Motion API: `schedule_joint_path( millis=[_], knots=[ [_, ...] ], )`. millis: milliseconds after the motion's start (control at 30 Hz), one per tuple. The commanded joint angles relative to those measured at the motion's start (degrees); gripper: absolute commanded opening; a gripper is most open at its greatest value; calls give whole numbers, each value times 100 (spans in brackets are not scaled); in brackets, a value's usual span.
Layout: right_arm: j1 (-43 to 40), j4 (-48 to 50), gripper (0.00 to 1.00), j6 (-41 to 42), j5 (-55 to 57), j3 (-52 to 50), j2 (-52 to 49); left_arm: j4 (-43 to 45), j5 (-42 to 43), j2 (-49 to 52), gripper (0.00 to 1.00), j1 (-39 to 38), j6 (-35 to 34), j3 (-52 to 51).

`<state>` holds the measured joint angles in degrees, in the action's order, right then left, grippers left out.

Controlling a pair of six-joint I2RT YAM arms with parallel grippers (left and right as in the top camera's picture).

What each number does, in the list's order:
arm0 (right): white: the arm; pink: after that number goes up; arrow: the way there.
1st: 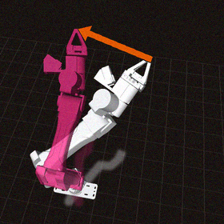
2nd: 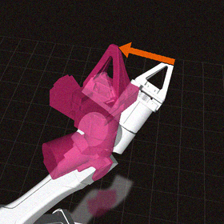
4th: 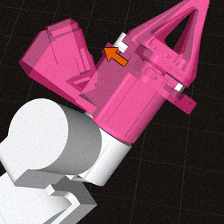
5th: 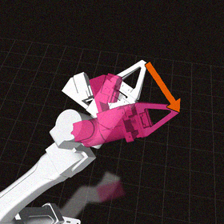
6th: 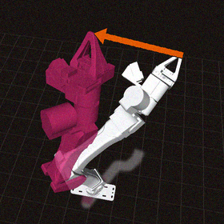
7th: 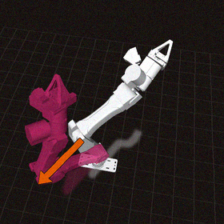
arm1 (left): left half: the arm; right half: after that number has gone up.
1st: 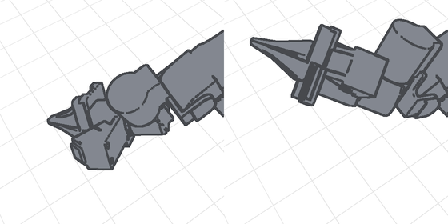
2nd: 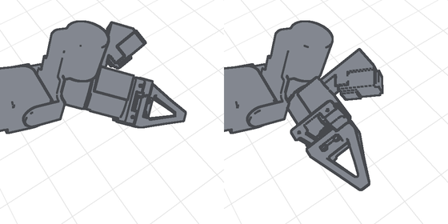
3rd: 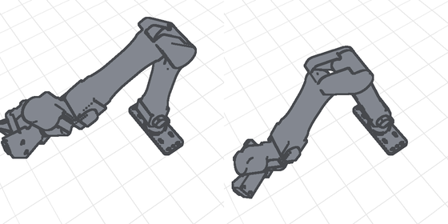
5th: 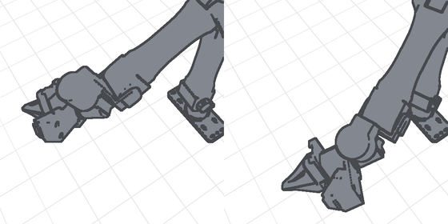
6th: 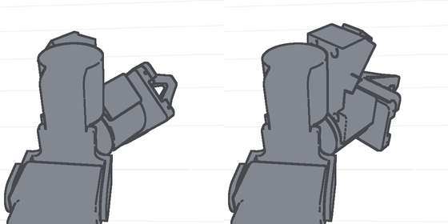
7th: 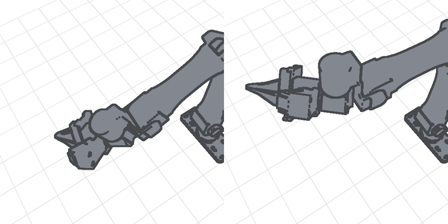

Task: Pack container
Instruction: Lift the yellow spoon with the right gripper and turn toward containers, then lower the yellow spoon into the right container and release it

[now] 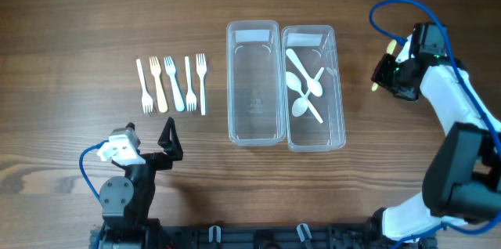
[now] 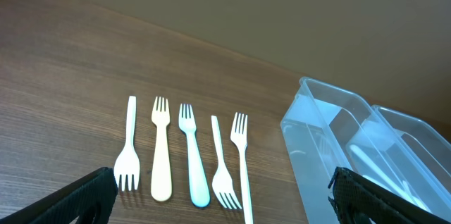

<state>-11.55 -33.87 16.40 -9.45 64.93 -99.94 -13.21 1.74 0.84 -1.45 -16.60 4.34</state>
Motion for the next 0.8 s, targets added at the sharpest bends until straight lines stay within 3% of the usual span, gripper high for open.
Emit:
schedule_joint_path(
  millis=[0, 267, 533, 767],
  knots=[
    [44, -173, 4, -450, -636, 201, 557, 24, -33, -46, 100, -31, 138, -37],
    [675, -400, 4, -1045, -1609, 201, 1300, 24, -33, -46, 100, -31, 138, -37],
    [1582, -695, 4, -1027, -1582, 197, 1539, 24, -33, -46, 100, -31, 138, -37],
    [2153, -1045, 4, -721, -846, 197, 1530, 24, -33, -46, 100, -31, 138, -37]
  ],
)
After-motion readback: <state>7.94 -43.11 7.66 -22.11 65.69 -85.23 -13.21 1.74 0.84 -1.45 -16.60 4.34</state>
